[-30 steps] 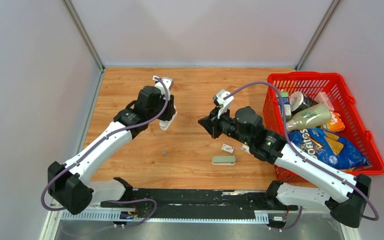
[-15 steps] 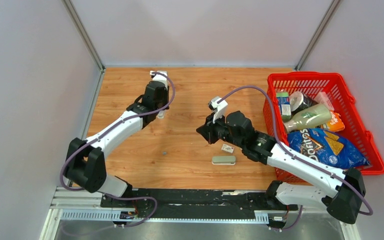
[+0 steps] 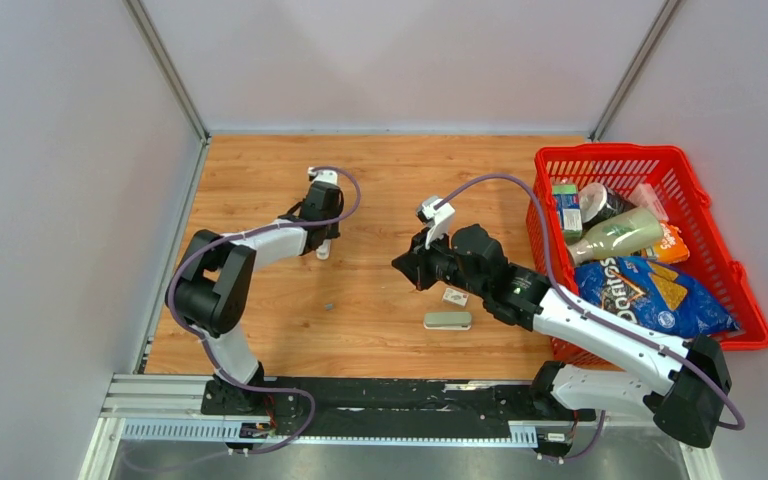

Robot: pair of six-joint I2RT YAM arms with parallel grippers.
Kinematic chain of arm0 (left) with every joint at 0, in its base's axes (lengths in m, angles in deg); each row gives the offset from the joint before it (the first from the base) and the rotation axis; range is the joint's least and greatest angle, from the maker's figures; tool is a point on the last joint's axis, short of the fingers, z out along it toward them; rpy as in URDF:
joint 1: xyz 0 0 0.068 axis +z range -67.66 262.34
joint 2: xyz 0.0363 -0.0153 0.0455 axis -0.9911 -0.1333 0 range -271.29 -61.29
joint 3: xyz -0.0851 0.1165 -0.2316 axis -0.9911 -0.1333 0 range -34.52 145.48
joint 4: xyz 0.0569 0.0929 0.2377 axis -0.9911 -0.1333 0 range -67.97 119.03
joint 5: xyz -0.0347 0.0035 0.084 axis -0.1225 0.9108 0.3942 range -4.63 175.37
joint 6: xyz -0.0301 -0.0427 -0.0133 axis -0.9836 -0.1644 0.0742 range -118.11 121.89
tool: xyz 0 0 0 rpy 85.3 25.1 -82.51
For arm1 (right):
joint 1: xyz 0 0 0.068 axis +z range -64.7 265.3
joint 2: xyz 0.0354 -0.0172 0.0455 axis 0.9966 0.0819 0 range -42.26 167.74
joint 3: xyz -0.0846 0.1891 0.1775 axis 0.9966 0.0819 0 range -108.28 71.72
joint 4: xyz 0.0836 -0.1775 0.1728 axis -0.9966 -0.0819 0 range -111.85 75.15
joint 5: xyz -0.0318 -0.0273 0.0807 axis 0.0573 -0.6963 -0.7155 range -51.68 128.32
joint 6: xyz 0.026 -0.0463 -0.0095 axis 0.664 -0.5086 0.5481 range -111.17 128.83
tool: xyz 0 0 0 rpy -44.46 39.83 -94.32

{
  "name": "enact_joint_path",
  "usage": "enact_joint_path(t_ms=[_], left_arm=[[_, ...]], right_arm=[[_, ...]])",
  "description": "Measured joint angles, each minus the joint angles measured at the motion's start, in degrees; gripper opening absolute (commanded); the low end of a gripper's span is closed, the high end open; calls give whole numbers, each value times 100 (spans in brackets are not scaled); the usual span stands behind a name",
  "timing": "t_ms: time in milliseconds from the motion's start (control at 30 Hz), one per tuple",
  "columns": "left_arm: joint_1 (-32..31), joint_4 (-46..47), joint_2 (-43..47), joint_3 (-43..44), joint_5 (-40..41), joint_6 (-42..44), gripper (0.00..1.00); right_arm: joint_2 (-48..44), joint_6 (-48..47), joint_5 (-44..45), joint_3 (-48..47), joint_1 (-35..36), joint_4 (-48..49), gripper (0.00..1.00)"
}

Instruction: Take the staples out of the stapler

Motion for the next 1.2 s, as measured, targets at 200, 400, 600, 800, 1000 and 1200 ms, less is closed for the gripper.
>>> enact_joint_path(t_ms=[200, 400, 600, 800, 1000, 1200], left_arm=[[68, 717, -74, -599, -96, -358, 0], [120, 852, -52, -678, -188, -466, 0], [151, 708, -22, -603, -321, -481, 0], [205, 229, -15, -249, -400, -457, 0], [354, 2, -116, 125, -525, -372, 0], [485, -7, -363, 402, -581, -262, 0]], right_arm=[[11, 42, -61, 2, 0, 2, 0], [46, 90, -107, 2, 0, -2, 0], [133, 114, -131, 2, 0, -9, 0], [188, 127, -122, 2, 0, -11, 0], [195, 125, -79, 2, 0, -31, 0], [195, 118, -44, 2, 0, -48, 0]])
